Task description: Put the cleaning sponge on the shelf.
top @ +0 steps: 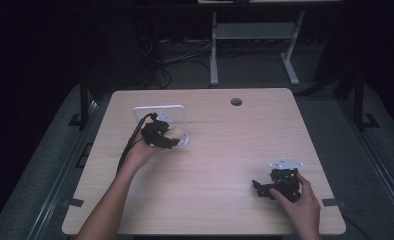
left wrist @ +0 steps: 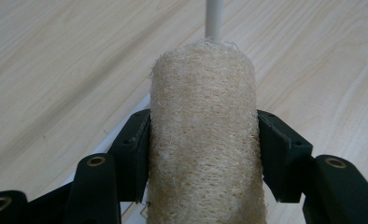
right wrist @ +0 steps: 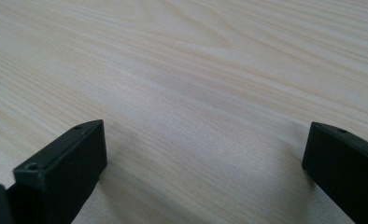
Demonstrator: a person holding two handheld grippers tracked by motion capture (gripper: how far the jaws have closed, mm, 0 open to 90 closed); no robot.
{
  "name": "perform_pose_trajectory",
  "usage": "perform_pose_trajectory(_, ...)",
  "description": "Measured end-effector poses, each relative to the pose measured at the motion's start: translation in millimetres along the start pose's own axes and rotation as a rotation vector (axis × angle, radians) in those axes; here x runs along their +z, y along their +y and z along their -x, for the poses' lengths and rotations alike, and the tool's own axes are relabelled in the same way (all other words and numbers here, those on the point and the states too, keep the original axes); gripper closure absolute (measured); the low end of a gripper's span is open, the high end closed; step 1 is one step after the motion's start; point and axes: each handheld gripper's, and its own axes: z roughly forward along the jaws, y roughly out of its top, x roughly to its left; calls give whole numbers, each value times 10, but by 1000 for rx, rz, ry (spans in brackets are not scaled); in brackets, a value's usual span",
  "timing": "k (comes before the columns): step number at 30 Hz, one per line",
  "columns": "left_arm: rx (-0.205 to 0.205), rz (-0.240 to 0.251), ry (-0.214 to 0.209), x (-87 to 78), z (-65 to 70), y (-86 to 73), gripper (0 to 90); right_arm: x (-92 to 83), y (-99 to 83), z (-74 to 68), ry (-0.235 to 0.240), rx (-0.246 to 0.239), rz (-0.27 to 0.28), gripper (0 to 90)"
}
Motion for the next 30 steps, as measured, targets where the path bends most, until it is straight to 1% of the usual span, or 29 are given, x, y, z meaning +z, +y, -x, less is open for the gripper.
perform_pose_trajectory(2,2,-13,13,48,-23,-9,414,0,0,0,0,0,0,0)
perform_pose_trajectory(4,-14,-12,21,106,-31,-22,414,0,0,0,0,0,0,0)
perform_pose_trajectory(5,-9,-25,21,116,-41,-26,414,0,0,0,0,0,0,0)
perform_pose_trajectory(6,-17,-18,23,143,-44,-31,414,0,0,0,0,0,0,0)
perform_pose_trajectory(8,-10,-26,30,172,-65,-36,414,0,0,0,0,0,0,0)
perform_pose_trajectory(11,-12,-34,40,217,-82,-45,414,0,0,0,0,0,0,0)
perform_pose_trajectory(15,-3,-42,47,245,-100,-51,414,0,0,0,0,0,0,0)
perform_pose_trajectory(19,-4,-42,52,268,-110,-56,412,0,0,0,0,0,0,0)
perform_pose_trajectory(24,-4,-50,44,307,-110,-65,411,0,0,0,0,0,0,0)
perform_pose_trajectory(28,0,-48,48,318,-105,-64,409,0,0,0,0,0,0,0)
perform_pose_trajectory(30,9,-51,50,319,-103,-64,405,0,0,0,0,0,0,0)
